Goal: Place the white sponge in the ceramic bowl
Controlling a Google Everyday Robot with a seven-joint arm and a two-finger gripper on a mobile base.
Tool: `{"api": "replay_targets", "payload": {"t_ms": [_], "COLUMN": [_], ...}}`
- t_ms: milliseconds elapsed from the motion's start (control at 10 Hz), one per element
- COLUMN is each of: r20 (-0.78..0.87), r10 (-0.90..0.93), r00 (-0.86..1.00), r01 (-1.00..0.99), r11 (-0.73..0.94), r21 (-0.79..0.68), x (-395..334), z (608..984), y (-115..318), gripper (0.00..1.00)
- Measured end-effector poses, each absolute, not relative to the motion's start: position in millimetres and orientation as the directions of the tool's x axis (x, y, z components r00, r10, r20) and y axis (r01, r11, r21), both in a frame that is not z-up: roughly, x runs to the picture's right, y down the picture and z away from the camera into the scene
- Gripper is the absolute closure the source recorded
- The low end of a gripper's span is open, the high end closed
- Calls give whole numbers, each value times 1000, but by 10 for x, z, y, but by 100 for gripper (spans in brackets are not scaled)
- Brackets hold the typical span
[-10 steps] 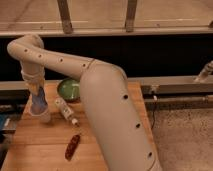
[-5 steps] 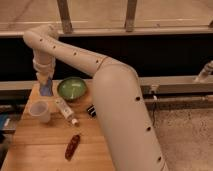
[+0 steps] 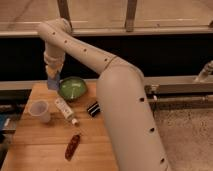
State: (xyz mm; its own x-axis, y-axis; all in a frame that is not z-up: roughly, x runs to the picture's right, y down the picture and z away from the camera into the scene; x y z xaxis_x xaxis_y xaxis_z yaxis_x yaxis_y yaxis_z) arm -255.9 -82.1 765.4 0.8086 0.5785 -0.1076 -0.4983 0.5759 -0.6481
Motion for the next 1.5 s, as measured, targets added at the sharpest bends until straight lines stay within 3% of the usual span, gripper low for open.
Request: {"api": "replay_targets", "payload": {"t_ms": [400,1100,1500], "r20": [-138,-170,-239], "r10": [665,690,742], "r00": [734,704,626], "r01": [-559,-555,-656], "r11": [476,384,335], "r21": [-679,-738,-677], "x": [-2141,-2219,-2096], "z": [8075,8724,8985], "y": [-712,-707,-779], "gripper": [98,98,96]}}
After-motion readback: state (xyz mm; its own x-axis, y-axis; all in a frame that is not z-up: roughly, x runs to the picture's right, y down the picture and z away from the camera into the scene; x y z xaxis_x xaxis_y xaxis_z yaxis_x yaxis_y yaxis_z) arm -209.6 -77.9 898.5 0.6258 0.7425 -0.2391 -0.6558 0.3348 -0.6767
